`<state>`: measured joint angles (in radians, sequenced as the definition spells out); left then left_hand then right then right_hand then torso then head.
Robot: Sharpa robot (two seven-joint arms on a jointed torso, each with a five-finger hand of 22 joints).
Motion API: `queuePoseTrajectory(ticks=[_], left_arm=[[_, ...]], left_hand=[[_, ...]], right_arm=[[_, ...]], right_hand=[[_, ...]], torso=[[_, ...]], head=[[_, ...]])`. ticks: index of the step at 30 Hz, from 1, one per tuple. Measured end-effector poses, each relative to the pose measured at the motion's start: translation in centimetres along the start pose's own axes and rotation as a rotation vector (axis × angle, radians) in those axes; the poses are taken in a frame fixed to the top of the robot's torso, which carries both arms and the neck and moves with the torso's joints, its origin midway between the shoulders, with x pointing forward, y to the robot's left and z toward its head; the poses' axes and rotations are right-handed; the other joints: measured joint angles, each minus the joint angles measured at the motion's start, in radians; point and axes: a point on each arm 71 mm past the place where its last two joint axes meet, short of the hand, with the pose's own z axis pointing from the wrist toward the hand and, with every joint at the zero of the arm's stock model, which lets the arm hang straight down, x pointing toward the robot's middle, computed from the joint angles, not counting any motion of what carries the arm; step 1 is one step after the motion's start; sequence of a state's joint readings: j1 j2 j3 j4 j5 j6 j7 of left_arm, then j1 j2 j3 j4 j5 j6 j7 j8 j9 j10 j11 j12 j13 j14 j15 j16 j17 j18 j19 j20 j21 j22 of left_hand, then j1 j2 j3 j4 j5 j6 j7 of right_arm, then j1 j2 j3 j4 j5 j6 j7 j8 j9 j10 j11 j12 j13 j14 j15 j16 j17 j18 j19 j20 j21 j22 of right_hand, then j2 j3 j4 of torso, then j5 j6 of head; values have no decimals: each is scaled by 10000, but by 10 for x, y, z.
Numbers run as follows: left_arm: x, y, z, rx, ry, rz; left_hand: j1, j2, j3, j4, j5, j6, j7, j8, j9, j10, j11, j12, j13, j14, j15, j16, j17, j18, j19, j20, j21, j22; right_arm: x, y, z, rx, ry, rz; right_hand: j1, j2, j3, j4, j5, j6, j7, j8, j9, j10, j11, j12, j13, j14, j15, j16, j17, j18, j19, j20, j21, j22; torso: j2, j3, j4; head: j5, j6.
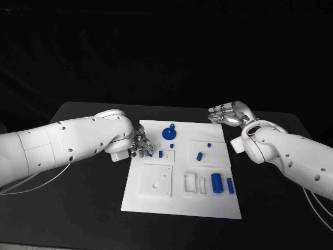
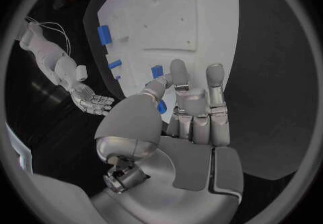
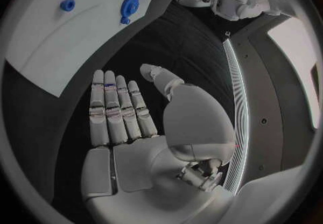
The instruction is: Assemble the parts on the task board
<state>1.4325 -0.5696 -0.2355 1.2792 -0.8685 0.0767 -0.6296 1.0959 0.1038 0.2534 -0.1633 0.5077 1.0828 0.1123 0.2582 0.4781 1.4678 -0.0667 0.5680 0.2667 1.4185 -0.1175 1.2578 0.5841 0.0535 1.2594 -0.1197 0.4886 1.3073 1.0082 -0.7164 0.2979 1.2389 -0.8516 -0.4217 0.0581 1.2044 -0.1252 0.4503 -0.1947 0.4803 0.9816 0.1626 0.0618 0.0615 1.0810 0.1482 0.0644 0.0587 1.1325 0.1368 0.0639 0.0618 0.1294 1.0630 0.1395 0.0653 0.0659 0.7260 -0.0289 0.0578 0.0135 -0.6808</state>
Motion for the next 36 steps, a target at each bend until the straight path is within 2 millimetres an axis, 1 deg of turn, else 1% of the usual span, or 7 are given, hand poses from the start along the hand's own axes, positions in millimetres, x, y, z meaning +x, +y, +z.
queuePoseTrajectory(ticks=[2,4,7,9,19,28,36], left_arm=[[0,0,0,4,4,-1],[0,-1,0,7,5,-3],[0,-2,0,28,2,-2],[0,-2,0,46,3,-2],[0,-3,0,91,14,-8],[1,-3,0,108,9,23],[0,-3,0,99,-35,110]], left_hand=[[30,-30,-32,79,-36,36,-2,-114,226,7,7,33,13,7,-6,0,-8,2,20,-20,-30,0],[40,-41,-43,90,-56,125,-20,-153,280,69,67,34,13,45,-31,0,-12,2,38,-37,-30,0],[94,-95,-42,227,-76,287,-34,-464,680,155,152,34,25,38,-43,0,-29,1,38,-38,-41,7],[94,-96,-71,257,-117,325,-34,-497,762,155,152,34,25,21,-59,0,-29,2,38,-37,-68,8],[80,-110,-98,284,-136,391,-33,-540,845,156,154,118,34,19,-59,46,-20,2,38,-37,-68,7],[166,-208,-111,295,-139,448,-49,-617,862,175,172,119,33,18,-57,45,-20,2,37,-37,-68,5],[324,-154,-43,283,-173,461,-40,-755,866,184,182,119,13,18,-55,84,-21,1,37,-37,-68,4]], right_arm=[[0,0,0,2,0,-1],[0,0,0,3,1,-1],[0,0,0,4,2,-1],[0,0,0,5,4,-1],[0,0,0,11,8,-1],[0,-1,0,15,10,-2],[0,-1,0,17,12,-2]], right_hand=[[0,0,0,0,0,0,0,0,0,0,0,0,0,0,0,0,0,0,0,0,0,0],[0,0,0,0,0,0,0,0,0,0,0,0,0,0,0,0,0,0,0,0,0,0],[0,0,0,0,0,0,0,0,0,0,0,0,0,0,0,0,0,0,0,0,0,0],[0,0,-1,0,0,0,0,0,0,0,0,0,0,0,0,0,0,0,0,0,0,0],[0,0,0,0,0,0,0,0,0,0,0,0,0,0,0,0,0,1,0,0,0,0],[0,0,0,0,0,0,0,0,0,0,0,0,0,0,0,0,0,0,0,0,0,0],[0,0,0,0,0,0,0,0,0,0,0,0,0,0,0,0,0,1,0,0,0,0]], torso=[[0,2,-1],[-1,3,-3],[-1,4,-6],[-1,4,-5],[1,9,0],[0,0,0],[0,-2,2]], head=[[0,-5],[-1,-8],[-9,-10],[-16,-14],[-27,-20],[-27,-30],[-26,-30]])
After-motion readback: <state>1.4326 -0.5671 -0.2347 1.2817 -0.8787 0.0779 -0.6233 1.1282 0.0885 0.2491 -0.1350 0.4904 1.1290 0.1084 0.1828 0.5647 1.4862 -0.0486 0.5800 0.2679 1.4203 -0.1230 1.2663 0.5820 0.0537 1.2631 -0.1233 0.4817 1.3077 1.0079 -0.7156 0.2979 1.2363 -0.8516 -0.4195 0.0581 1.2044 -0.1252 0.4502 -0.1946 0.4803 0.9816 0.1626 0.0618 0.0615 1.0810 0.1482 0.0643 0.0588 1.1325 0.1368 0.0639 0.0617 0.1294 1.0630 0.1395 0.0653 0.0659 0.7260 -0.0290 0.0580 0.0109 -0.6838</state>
